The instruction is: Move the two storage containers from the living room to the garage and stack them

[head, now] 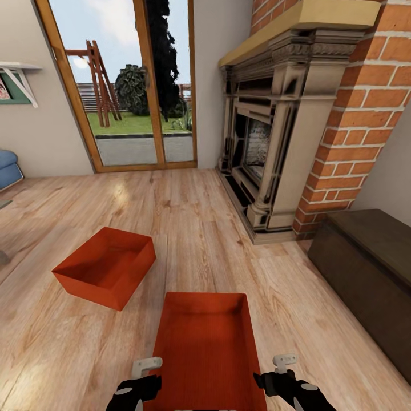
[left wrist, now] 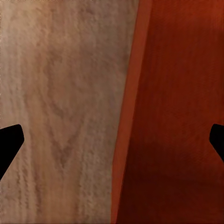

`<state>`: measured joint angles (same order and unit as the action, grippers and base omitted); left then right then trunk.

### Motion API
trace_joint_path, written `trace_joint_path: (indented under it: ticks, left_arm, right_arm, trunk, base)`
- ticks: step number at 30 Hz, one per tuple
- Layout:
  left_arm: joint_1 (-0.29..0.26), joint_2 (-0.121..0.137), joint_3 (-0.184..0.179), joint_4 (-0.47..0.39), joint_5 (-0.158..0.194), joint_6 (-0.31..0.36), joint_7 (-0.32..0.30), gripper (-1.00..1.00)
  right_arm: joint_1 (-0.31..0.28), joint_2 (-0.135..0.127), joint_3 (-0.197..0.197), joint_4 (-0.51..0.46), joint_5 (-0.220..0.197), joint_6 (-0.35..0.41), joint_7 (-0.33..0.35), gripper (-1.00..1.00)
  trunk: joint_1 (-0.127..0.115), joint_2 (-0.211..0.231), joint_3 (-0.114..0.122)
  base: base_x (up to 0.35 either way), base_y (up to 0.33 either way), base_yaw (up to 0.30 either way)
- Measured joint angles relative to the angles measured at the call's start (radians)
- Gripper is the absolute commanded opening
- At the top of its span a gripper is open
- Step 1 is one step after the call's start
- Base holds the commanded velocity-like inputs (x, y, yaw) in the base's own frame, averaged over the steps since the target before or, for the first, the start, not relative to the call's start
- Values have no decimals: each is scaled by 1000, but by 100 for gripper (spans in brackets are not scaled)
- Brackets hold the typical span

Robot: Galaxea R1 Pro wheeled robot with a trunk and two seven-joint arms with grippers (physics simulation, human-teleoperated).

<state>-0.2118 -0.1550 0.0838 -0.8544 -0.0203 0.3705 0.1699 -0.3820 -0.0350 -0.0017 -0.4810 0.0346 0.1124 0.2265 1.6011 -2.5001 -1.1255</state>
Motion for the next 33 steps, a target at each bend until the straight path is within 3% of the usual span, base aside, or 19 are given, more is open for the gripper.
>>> trace_joint_path:
  ticks: [13, 17, 23, 33]
  left_arm:
    - [-1, 3, 0, 0, -5, 16, -1, 100]
    - [-1, 16, 0, 0, -6, 22, -2, 100]
    - [-4, 30, 0, -1, -2, 124, -2, 100]
    - [-4, 29, -2, 0, 0, 134, -5, 100]
  right_arm:
    - [0, 0, 0, 0, 0, 0, -1, 100]
    - [0, 0, 0, 0, -1, 0, -1, 100]
    - [0, 0, 0, 0, -1, 1, -2, 100]
    - [0, 0, 0, 0, -1, 1, -2, 100]
  trunk:
    - [0, 0, 0]
    - [0, 0, 0]
    - [0, 0, 0]
    - [0, 0, 0]
  base:
    - [0, 0, 0]
    - [0, 0, 0]
    - [0, 0, 0]
    - [0, 0, 0]
